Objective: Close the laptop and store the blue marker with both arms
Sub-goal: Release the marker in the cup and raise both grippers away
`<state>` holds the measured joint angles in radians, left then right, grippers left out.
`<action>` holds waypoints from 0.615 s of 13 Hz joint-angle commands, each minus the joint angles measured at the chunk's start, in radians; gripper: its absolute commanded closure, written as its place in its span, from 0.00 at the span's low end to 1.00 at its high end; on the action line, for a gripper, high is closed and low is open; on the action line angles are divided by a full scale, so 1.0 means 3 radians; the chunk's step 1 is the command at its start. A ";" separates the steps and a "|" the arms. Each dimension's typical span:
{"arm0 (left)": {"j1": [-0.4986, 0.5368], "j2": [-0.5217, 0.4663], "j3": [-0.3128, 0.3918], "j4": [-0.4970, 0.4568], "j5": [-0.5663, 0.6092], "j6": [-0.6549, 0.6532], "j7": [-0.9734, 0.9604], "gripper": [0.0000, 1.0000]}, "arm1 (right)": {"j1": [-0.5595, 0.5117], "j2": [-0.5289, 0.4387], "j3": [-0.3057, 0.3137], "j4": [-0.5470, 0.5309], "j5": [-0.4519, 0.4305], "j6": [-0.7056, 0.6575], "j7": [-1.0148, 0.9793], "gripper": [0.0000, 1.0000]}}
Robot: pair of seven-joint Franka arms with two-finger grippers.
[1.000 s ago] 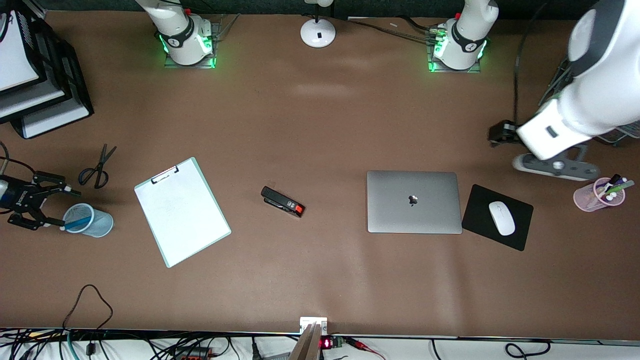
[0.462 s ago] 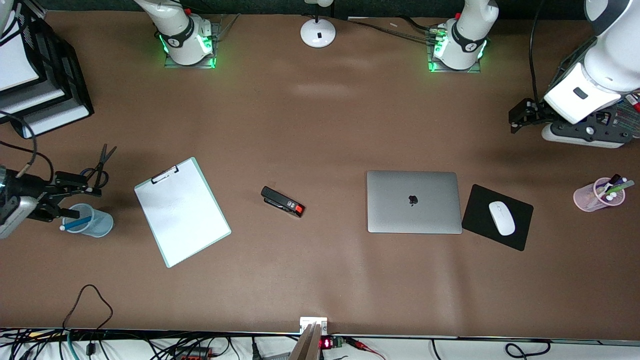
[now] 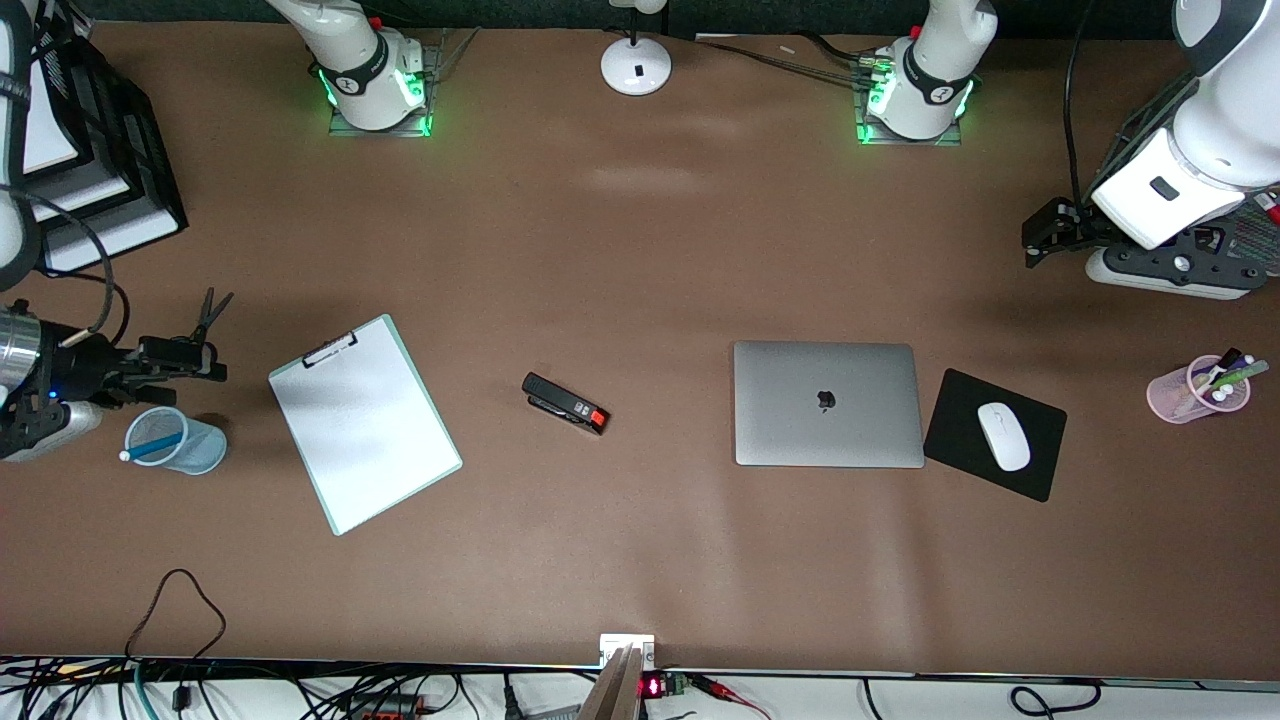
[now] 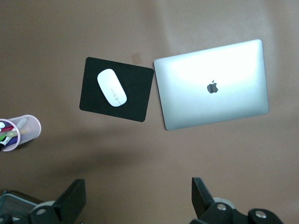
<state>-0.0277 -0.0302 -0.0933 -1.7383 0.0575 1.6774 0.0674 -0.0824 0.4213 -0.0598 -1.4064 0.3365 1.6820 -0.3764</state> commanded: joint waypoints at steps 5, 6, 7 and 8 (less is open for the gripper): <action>0.0195 0.0014 -0.0124 0.0088 -0.0069 -0.0079 0.0102 0.00 | 0.0653 -0.0907 0.0000 -0.0573 -0.1055 -0.0181 0.1672 0.00; 0.0195 0.0014 -0.0124 0.0088 -0.0069 -0.0079 0.0097 0.00 | 0.0673 -0.1065 0.0000 -0.0705 -0.1065 -0.0171 0.1745 0.00; 0.0195 0.0014 -0.0124 0.0088 -0.0074 -0.0084 0.0097 0.00 | 0.0668 -0.1234 0.0000 -0.0853 -0.1086 -0.0141 0.1750 0.00; 0.0195 0.0014 -0.0124 0.0088 -0.0074 -0.0084 0.0097 0.00 | 0.0668 -0.1342 0.0000 -0.0946 -0.1096 -0.0105 0.1751 0.00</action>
<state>0.0261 -0.0306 -0.1261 -1.7290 0.0548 1.6700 0.0755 0.1200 0.1287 -0.0565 -1.5746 0.0272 1.6219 0.1275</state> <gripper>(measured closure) 0.000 0.000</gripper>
